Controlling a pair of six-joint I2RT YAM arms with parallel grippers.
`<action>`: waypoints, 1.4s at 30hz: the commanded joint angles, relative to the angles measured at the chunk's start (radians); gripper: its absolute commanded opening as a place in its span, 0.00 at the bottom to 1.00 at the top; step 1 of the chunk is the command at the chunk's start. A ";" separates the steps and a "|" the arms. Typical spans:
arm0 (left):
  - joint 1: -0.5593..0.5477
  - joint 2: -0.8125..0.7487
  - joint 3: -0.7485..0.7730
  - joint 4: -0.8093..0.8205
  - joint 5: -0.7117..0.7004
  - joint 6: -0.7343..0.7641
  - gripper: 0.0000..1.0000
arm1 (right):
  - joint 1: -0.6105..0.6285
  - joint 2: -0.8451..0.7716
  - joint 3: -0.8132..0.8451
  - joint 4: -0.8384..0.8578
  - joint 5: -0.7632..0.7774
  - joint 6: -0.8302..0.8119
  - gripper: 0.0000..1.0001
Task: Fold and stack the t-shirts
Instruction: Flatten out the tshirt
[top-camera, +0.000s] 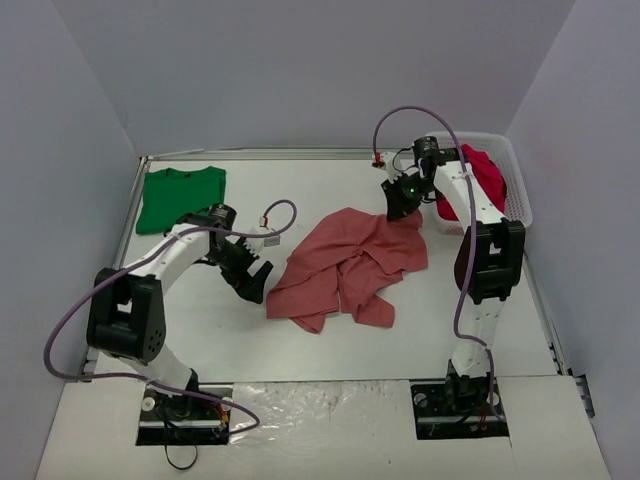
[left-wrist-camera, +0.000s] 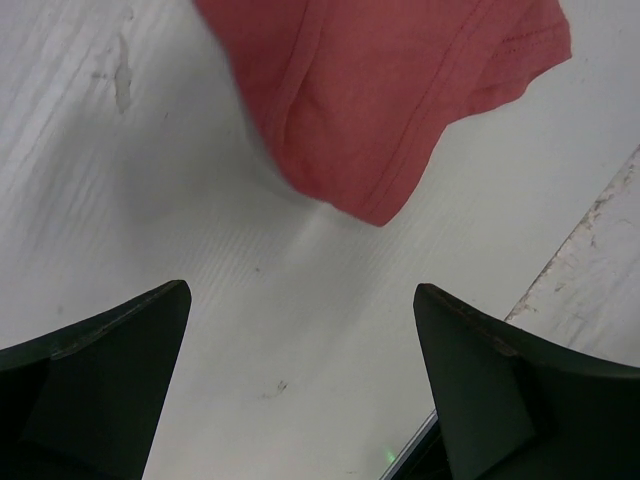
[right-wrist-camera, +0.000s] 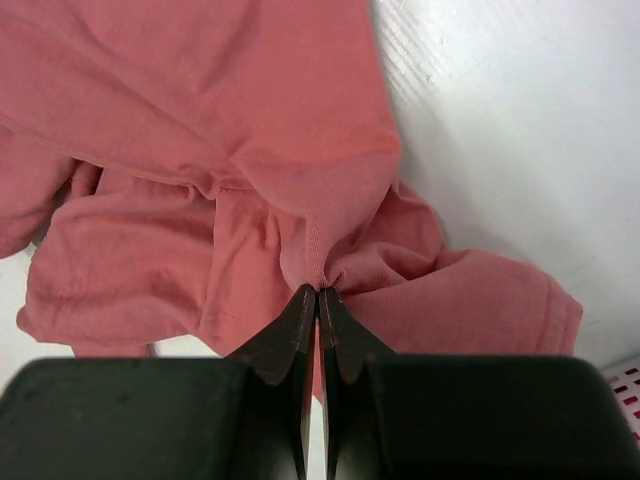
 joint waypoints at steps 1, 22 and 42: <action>-0.042 0.093 0.093 -0.024 0.076 -0.004 0.94 | -0.006 -0.030 -0.027 -0.035 -0.020 -0.018 0.00; -0.163 0.353 0.104 -0.004 0.050 -0.018 0.54 | -0.052 -0.079 -0.141 -0.007 -0.092 -0.053 0.00; -0.046 0.071 0.426 -0.029 -0.467 -0.139 0.02 | -0.111 -0.200 0.049 -0.053 -0.054 0.013 0.00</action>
